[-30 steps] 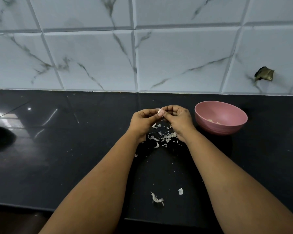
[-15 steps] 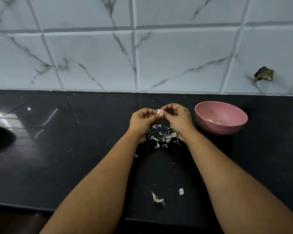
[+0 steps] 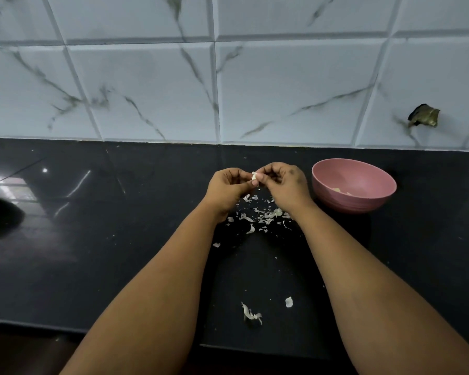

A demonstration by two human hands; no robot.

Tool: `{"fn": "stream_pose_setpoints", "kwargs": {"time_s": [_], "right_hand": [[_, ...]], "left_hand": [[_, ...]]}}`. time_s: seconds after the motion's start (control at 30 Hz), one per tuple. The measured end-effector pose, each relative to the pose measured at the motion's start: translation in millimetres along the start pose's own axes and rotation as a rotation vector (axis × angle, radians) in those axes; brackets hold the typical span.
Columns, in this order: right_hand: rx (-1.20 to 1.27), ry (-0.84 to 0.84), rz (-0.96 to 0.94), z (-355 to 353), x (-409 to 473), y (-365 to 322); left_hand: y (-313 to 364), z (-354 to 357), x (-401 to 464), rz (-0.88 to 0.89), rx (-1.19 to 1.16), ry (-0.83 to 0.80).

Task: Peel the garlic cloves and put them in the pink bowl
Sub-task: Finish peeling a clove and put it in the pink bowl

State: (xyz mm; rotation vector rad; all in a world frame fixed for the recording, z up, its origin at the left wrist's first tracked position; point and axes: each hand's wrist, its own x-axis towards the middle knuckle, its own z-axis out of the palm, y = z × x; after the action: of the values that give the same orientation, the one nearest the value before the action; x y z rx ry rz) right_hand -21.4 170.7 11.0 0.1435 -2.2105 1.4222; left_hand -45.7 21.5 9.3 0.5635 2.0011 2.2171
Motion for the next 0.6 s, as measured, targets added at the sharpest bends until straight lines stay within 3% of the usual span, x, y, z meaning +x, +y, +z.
{"fn": "stream_pose_setpoints", "kwargs": {"time_s": [0.33, 0.6], "right_hand": [[-0.069, 0.143, -0.098, 9, 1, -1], [0.038, 0.059, -0.009, 3, 1, 8]], "left_hand": [[4, 7, 0, 0.020, -0.051, 0.084], [-8, 8, 5, -0.040, 0.083, 0.105]]}}
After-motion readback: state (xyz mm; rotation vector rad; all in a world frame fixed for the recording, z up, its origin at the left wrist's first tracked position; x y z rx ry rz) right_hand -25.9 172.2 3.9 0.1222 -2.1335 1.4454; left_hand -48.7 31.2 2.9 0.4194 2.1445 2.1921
